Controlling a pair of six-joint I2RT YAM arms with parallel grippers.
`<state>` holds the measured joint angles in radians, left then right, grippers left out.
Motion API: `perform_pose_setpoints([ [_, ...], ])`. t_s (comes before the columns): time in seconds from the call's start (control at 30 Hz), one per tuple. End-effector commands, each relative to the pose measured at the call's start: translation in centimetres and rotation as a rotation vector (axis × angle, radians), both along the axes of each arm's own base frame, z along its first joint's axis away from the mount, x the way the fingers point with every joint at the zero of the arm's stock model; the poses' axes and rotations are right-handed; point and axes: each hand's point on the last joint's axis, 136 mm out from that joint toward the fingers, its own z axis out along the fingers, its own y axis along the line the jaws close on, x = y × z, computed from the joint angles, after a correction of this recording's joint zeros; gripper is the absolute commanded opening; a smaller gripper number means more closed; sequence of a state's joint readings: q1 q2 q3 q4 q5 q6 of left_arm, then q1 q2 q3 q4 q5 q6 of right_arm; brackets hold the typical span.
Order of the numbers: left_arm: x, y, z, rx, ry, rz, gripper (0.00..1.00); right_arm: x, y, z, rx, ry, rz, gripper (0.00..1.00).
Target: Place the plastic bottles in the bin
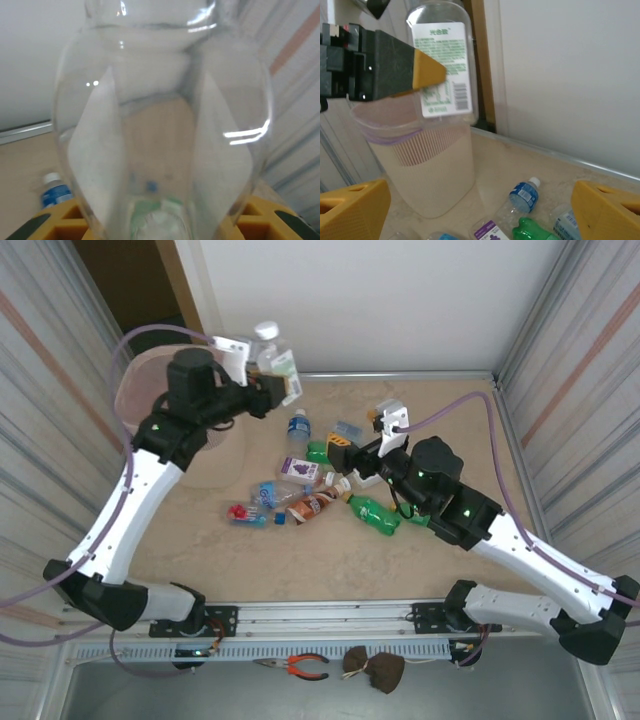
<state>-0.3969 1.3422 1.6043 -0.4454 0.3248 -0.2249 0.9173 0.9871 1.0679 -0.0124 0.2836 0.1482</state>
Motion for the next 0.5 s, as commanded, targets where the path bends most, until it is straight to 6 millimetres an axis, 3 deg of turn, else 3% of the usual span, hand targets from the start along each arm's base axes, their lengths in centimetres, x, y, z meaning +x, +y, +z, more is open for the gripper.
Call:
perform_pose_setpoints([
  [0.0, -0.8, 3.4, 2.5, 0.071, -0.063, 0.028, 0.35, -0.8, -0.8, 1.8, 0.01, -0.029, -0.001, 0.92],
  [0.2, 2.0, 11.0, 1.2, 0.22, 0.018, 0.209, 0.35, -0.6, -0.8, 1.7, -0.007, -0.026, -0.006, 0.92],
  [0.47, 5.1, 19.0, -3.4, 0.472, 0.191, 0.392, 0.35, -0.4, -0.5, 1.5, -0.02, -0.018, -0.001, 0.93],
])
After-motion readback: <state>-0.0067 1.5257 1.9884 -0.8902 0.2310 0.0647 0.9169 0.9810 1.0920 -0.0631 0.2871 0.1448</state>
